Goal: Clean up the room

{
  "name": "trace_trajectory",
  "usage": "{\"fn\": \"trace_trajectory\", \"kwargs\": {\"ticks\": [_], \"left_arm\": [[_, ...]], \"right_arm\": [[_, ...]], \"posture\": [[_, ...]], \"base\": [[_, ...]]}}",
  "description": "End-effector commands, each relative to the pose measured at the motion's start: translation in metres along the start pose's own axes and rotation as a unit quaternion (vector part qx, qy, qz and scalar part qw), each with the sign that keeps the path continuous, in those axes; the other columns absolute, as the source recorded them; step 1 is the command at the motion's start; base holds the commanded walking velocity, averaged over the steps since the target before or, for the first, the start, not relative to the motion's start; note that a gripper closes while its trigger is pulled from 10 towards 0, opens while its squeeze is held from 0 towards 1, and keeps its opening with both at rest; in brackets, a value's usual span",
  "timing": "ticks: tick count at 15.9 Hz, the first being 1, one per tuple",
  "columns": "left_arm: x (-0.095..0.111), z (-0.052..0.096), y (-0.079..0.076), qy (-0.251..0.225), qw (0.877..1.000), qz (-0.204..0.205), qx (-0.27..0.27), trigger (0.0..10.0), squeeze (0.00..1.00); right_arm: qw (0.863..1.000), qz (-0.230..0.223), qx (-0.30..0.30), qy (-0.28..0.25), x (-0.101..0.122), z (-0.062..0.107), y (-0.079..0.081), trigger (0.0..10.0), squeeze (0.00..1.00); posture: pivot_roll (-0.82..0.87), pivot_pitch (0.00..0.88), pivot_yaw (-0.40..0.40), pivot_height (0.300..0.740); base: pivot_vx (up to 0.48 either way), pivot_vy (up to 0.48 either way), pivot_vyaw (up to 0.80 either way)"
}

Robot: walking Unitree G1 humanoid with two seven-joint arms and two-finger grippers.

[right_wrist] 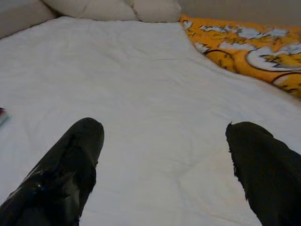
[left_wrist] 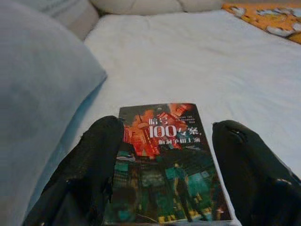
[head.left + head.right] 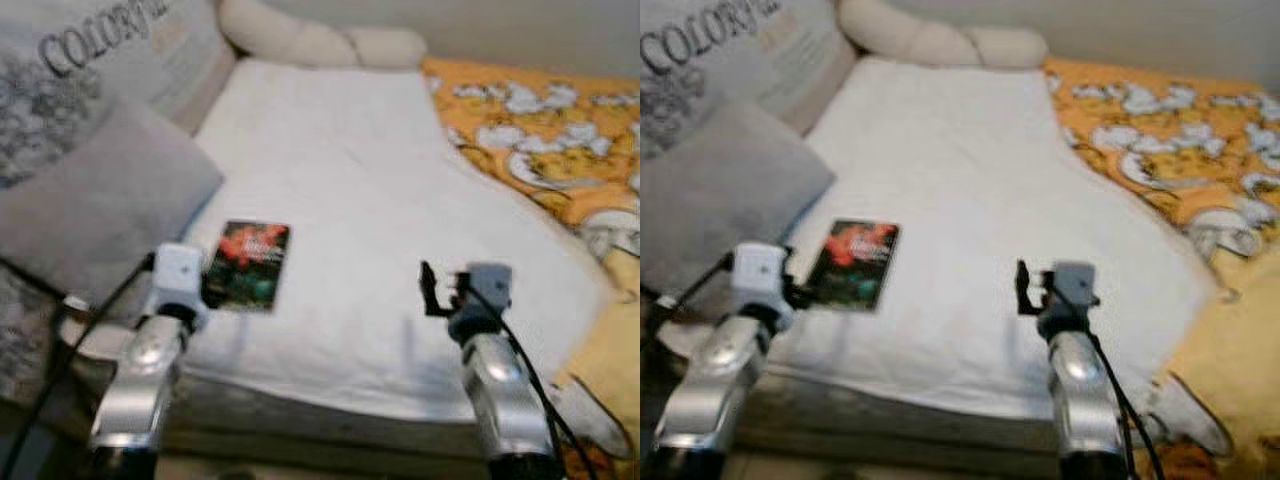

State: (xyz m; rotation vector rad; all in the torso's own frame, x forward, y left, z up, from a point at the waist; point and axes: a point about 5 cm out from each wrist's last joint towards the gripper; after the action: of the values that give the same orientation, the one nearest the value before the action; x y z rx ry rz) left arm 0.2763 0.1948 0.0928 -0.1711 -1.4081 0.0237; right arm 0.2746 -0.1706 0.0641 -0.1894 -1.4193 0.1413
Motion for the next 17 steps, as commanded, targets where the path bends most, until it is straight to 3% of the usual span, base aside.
{"fn": "trace_trajectory", "kwargs": {"ticks": [1, 2, 3, 4, 5, 7, 8, 9, 10, 14, 17], "left_arm": [[-0.002, 0.000, -0.007, 0.002, 1.000, 0.003, -0.005, 10.0, 0.00], [-0.002, 0.000, -0.008, 0.003, 1.000, 0.001, -0.006, 10.0, 0.00], [-0.002, 0.000, -0.009, 0.003, 1.000, -0.001, -0.006, 10.0, 0.00], [-0.002, 0.000, -0.007, 0.001, 1.000, -0.002, 0.000, 10.0, 0.00], [-0.002, 0.000, -0.006, 0.001, 1.000, -0.002, 0.003, 10.0, 0.00], [0.000, -0.001, -0.004, -0.001, 1.000, -0.007, 0.004, 10.0, 0.00], [0.000, -0.002, -0.005, 0.002, 1.000, 0.009, 0.003, 10.0, 0.00], [0.000, -0.004, -0.008, 0.008, 1.000, -0.003, 0.000, 10.0, 0.00], [0.000, -0.004, -0.010, 0.000, 1.000, -0.011, -0.009, 10.0, 0.00], [0.002, -0.006, -0.010, -0.005, 1.000, -0.007, -0.013, 10.0, 0.00], [0.002, -0.008, -0.010, 0.000, 1.000, -0.014, -0.015, 10.0, 0.00]], "right_arm": [[1.000, 0.002, -0.010, -0.004, 0.000, 0.000, -0.009, 10.0, 0.88], [1.000, -0.022, 0.004, 0.005, -0.001, 0.000, -0.007, 10.0, 1.00], [0.999, -0.029, 0.002, 0.017, -0.003, -0.001, -0.007, 10.0, 1.00], [0.999, 0.024, -0.020, 0.026, -0.005, -0.003, -0.008, 10.0, 0.98], [0.998, 0.043, -0.031, 0.021, -0.005, -0.004, -0.008, 10.0, 0.93], [0.999, 0.031, -0.015, 0.018, -0.003, -0.007, -0.001, 10.0, 0.00], [0.999, 0.030, -0.004, 0.023, -0.003, -0.008, 0.001, 10.0, 0.00], [0.999, 0.026, 0.024, 0.002, 0.003, -0.006, 0.006, 10.0, 0.00], [0.999, 0.025, 0.030, 0.012, 0.001, -0.005, 0.008, 10.0, 0.00], [0.999, 0.003, 0.016, 0.030, -0.006, -0.007, 0.006, 10.0, 0.00], [0.999, -0.002, 0.030, 0.038, -0.006, -0.009, 0.008, 10.0, 0.00]], "posture": [[0.06, 0.000, -0.019, 0.740], [0.06, 0.000, -0.020, 0.740], [0.07, 0.000, -0.026, 0.740], [0.07, 0.000, -0.031, 0.740], [0.07, 0.000, -0.033, 0.740], [0.08, 0.000, -0.035, 0.740], [0.08, 0.000, -0.035, 0.740], [0.07, 0.000, -0.031, 0.740], [0.07, 0.000, -0.031, 0.740], [0.06, 0.000, -0.025, 0.740], [0.07, 0.000, -0.027, 0.740]], "base": [[0.000, -0.420, 0.00], [0.000, -0.416, 0.00], [0.000, -0.405, 0.00], [0.000, -0.382, 0.00], [0.000, -0.364, 0.00], [0.000, -0.289, 0.00], [0.000, 0.000, 0.00], [0.000, 0.000, 0.00], [0.000, 0.000, 0.00], [0.000, 0.000, 0.00], [0.241, 0.000, -0.80]]}}
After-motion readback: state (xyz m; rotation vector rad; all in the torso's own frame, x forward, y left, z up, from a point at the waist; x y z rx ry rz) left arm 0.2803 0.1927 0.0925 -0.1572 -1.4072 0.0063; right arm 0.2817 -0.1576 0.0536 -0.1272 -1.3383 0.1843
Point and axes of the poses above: a point about 5 cm out from each wrist's last joint towards the gripper, its own z axis pointing back from the gripper into the wrist, its own x axis along the axis of the wrist's last joint, y = z × x, and after that the axes turned 13 degrees about z, right-handed
